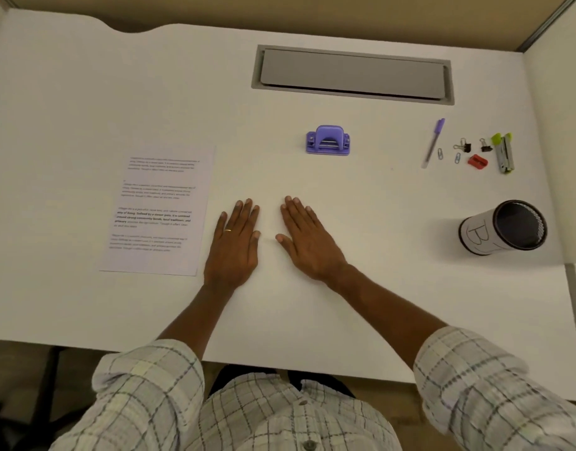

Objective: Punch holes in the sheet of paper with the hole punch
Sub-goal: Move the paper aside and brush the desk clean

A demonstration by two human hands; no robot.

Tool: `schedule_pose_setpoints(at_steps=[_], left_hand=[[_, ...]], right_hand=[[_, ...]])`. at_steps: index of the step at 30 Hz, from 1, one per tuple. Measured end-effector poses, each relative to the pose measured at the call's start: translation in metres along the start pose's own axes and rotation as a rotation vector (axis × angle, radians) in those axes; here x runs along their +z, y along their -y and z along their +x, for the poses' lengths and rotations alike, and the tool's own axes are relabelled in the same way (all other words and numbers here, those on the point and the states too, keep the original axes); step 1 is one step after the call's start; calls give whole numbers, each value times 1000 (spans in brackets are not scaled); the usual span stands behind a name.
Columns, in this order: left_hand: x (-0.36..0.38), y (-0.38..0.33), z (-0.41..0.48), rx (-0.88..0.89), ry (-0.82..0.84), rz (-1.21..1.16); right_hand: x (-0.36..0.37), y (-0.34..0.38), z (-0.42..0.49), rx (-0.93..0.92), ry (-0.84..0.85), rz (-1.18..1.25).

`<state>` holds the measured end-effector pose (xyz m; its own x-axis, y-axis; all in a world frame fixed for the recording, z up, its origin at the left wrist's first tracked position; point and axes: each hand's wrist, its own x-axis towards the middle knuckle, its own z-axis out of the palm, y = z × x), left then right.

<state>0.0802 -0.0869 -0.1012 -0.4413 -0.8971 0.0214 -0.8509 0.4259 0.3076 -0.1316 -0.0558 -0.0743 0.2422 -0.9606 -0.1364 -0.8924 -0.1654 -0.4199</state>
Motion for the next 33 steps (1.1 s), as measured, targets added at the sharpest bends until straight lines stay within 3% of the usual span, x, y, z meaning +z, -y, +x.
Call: schedule_pose_setpoints(at_steps=[4,7,11,14,21,26,33], left_hand=[[1,-1,0,-4,-9,-13],[1,-1,-1,-5,-13,-19],[1,-1,0,-7,-10,-29],[0,-2,0,-10,-7,-31],[-1,-3,-1,-11,-17,-24],[1,-2,0,-8,-15,-18],[3,0,-1,-3,-36,-19]], right_hand=[[-12,-24,-31,-230,44,-15],[-22,-38,-48,-300,-62,-46],[-32,-48,-64,-132,-233,-33],[-31,-38,-73,50,-248,-36],[-18,-3,-79,170,-251,53],[-8,8,-63,226,-221,43],[-9,-8,-68,30,-267,-94]])
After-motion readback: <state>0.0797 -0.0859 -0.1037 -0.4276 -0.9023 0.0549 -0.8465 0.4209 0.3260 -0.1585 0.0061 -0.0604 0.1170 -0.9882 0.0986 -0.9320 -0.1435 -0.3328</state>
